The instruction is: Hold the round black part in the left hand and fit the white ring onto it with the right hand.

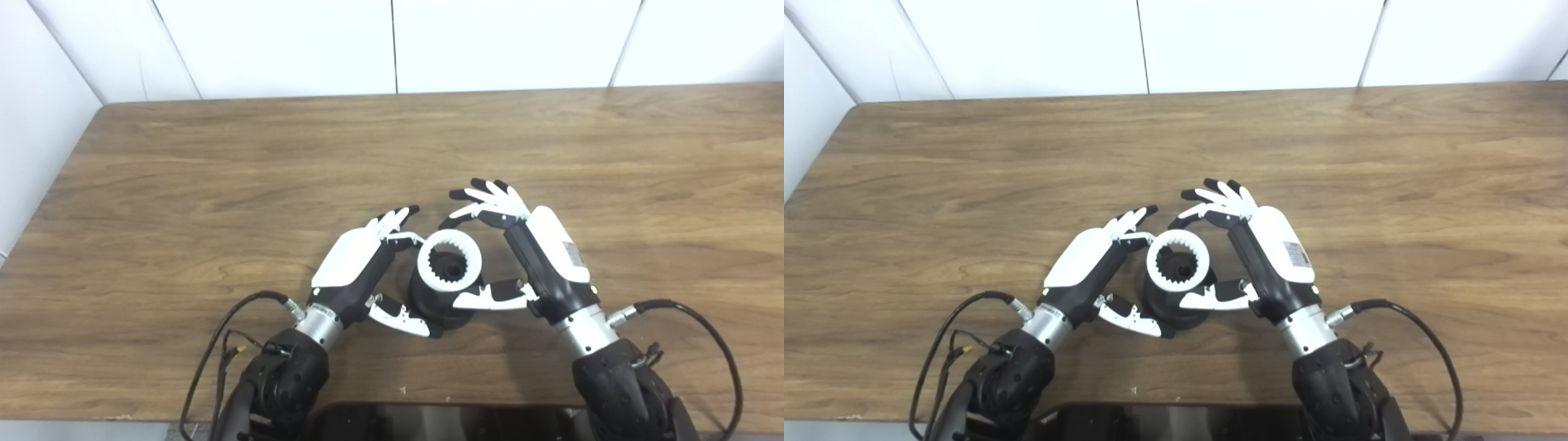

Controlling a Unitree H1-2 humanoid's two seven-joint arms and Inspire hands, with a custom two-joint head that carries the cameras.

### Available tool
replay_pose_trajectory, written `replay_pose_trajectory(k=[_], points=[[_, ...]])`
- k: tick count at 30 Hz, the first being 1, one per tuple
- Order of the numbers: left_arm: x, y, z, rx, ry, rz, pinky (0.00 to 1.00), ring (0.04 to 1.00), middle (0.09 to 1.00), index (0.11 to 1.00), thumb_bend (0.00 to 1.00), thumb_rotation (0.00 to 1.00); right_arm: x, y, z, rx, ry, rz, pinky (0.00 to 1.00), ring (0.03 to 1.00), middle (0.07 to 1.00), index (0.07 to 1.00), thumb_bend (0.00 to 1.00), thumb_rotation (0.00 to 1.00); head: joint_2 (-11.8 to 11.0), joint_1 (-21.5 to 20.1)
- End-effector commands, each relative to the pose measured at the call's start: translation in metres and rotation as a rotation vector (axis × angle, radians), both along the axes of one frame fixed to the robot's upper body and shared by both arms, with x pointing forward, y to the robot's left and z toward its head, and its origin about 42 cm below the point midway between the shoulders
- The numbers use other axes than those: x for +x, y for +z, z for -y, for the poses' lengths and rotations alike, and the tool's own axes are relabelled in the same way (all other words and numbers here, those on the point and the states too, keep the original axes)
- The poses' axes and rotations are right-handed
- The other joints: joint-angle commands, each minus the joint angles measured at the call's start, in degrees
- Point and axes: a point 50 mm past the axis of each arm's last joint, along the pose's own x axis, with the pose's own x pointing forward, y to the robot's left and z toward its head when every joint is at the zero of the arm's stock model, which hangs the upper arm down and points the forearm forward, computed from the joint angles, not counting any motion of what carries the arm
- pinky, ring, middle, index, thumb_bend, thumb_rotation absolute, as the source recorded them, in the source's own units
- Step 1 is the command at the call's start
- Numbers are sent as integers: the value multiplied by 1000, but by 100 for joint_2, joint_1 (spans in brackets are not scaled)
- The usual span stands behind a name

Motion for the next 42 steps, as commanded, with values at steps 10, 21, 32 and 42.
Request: replay_pose_trajectory(k=[10, 21, 32, 42], points=[[5, 16, 2, -22, 7, 52, 1000, 1000, 1000, 612, 971, 281, 3, -4, 4, -35, 4, -9, 1000, 941, 830, 479, 522, 142, 87, -30], [8, 17, -1, -25, 10, 54, 1000, 1000, 1000, 609, 976, 268, 0, 4, 16, -47, 18, 17, 1000, 946, 840, 480, 521, 141, 149, -67], [11, 18, -3, -24, 10, 61, 1000, 1000, 1000, 609, 980, 271, -6, 10, 20, -57, 35, 29, 1000, 940, 838, 481, 521, 142, 172, -67], [12, 19, -2, -23, 10, 56, 1000, 1000, 1000, 609, 977, 268, -8, 6, 15, -62, 32, 5, 997, 940, 838, 481, 521, 140, 185, -48]])
